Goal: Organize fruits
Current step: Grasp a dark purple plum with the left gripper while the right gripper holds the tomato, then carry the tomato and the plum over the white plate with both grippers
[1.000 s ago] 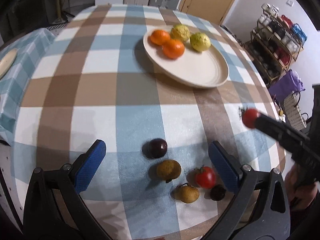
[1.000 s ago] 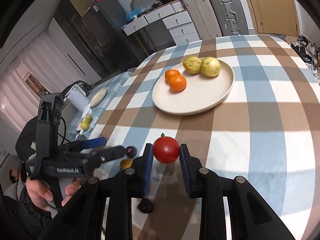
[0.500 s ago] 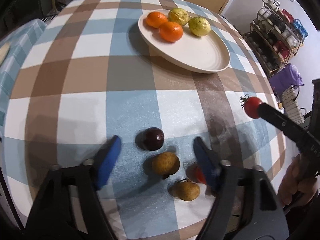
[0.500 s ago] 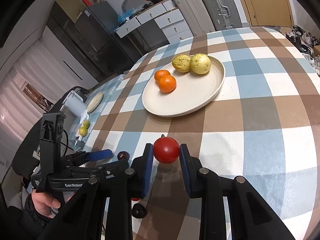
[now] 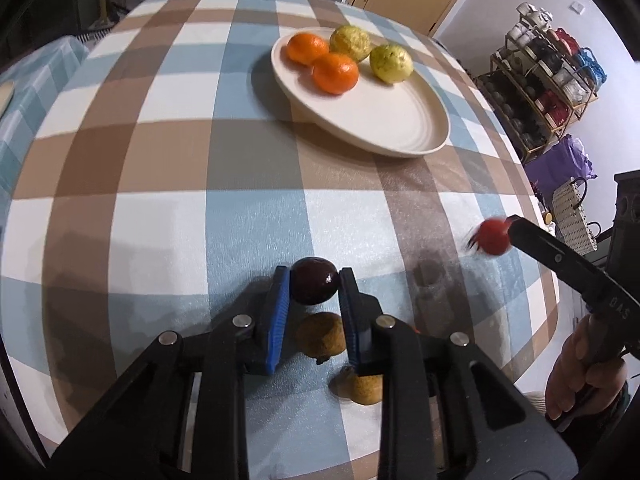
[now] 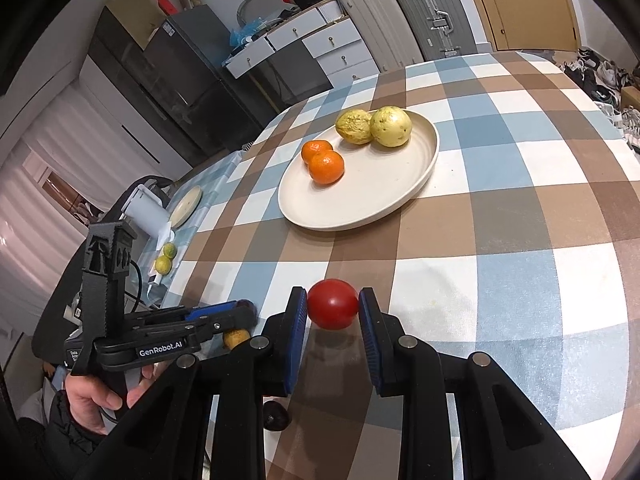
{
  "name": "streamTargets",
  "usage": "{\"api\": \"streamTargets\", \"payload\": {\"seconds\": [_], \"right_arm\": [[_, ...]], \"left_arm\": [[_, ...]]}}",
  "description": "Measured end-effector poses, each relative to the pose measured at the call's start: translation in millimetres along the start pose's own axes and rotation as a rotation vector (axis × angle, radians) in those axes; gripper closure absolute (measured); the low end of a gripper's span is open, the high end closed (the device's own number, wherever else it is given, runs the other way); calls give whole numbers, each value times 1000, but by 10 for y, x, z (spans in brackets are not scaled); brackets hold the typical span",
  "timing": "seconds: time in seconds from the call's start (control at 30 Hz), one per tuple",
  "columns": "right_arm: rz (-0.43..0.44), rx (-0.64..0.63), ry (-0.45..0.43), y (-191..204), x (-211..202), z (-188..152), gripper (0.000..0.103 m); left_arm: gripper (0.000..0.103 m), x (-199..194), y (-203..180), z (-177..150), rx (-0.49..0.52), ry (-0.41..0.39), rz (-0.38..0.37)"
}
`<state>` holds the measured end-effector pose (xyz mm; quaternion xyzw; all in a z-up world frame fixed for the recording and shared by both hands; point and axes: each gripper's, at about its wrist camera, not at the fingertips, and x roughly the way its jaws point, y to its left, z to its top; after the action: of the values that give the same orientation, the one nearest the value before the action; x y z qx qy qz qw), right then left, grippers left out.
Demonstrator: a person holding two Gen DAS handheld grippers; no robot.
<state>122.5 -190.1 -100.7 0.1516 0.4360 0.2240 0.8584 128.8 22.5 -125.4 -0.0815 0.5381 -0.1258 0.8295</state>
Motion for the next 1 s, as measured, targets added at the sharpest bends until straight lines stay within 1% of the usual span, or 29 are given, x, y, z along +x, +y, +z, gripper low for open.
{"api": "streamTargets", "payload": {"seconds": [0.17, 0.33, 0.4, 0.47, 0.5, 0.53, 0.6, 0.67, 0.77, 0.87, 0.93, 1.0], "right_arm": [[1, 1, -4, -2, 6, 5, 76], [-11, 11, 24, -41, 75, -7, 76], [-41, 2, 12, -85, 47, 17, 76], [-29, 37, -23, -203, -44, 70, 74], [-30, 65, -44, -281, -93, 100, 71], [-40, 80, -65, -352, -128, 135, 63], [-86, 78, -87, -466, -140, 204, 57], [-107, 96, -84, -591, -101, 256, 56], [-104, 122, -58, -683, 16, 310, 56], [-110, 71, -46, -612, 133, 371, 52], [-107, 38, -47, -543, 205, 393, 52], [-109, 8, -20, -470, 305, 406, 52]], "left_arm": [[81, -38, -40, 1, 17, -14, 13], [81, -58, -42, -12, 24, -21, 18], [81, -79, -36, -13, 21, -28, 13], [81, -118, -35, -9, 18, -41, 7], [81, -137, -39, -9, 18, -48, 7], [81, -154, -42, -6, 19, -53, 6], [81, -190, -46, -5, 18, -61, -2], [81, -230, -43, -4, 18, -71, -9], [81, -297, -39, 7, 16, -90, -18], [81, -352, -41, 7, 17, -100, -33], [81, -392, -45, 7, 20, -109, -37], [81, -415, -40, 9, 18, -111, -48]]}}
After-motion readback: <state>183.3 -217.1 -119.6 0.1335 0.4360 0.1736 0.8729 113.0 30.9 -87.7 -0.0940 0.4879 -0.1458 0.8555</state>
